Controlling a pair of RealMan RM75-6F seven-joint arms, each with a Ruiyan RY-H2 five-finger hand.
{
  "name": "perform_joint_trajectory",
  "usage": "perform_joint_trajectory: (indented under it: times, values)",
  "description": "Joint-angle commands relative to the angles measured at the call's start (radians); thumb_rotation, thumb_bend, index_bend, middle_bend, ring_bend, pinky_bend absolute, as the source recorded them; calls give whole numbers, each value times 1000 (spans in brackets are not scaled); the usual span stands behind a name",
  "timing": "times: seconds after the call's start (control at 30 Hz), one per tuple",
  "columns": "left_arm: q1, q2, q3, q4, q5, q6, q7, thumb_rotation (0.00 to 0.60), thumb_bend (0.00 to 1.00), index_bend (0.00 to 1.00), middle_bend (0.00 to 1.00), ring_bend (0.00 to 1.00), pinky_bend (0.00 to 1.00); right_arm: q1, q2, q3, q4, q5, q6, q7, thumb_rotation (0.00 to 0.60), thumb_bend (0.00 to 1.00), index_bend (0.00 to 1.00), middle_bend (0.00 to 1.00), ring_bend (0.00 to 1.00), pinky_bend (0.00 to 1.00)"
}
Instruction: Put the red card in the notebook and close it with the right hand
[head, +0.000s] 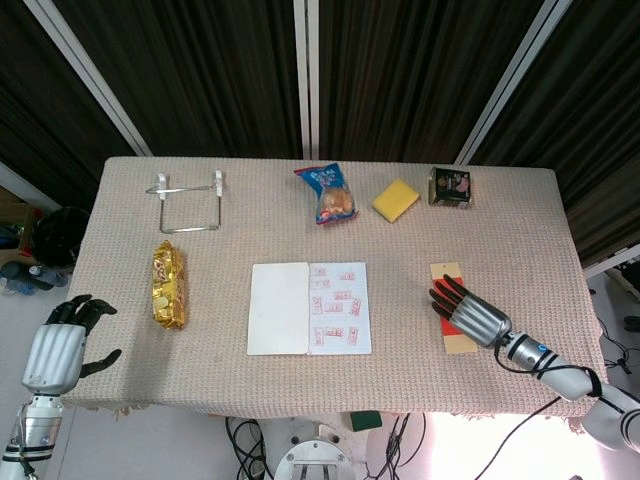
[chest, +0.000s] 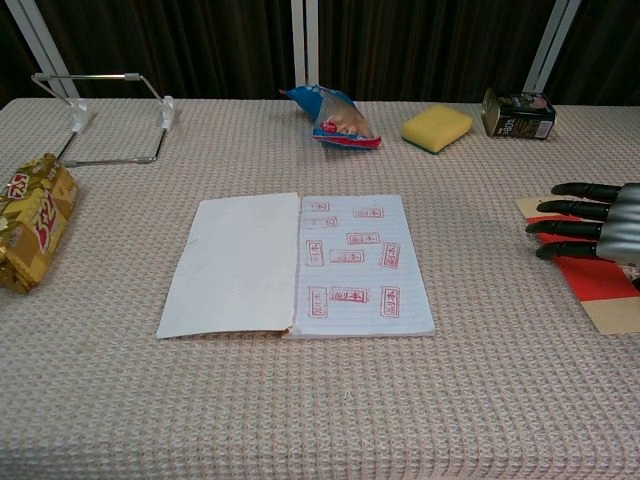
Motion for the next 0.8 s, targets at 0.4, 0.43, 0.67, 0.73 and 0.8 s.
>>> perform_joint_trajectory:
  times: [0.4,0.43,0.67,0.73,0.8]
  values:
    - [1,1,0,3,2,1,-2,600,30,367,310,207,264,2,0,-2,-24,7,25,21,600,335,393,79,0,0]
    - [2,1,0,3,2,1,-3,600,30,367,310,207,264,3,1,-2,-27,6,27,20,600,336,397,79,0,0]
    - [6,0,1,10,2,5,-9,600,30,367,310,207,264,1,11,4,-57,3,61,8,600,336,403,81,0,0]
    - [6,-1,1,11,1,5,-10,600,30,367,310,207,264,1,15,9,-67,4,70,1,600,336,404,82,0,0]
    - [6,-3,1,12,3,5,-12,600,30,367,310,207,264,2,17,11,-74,4,71,-3,600,336,404,82,0,0]
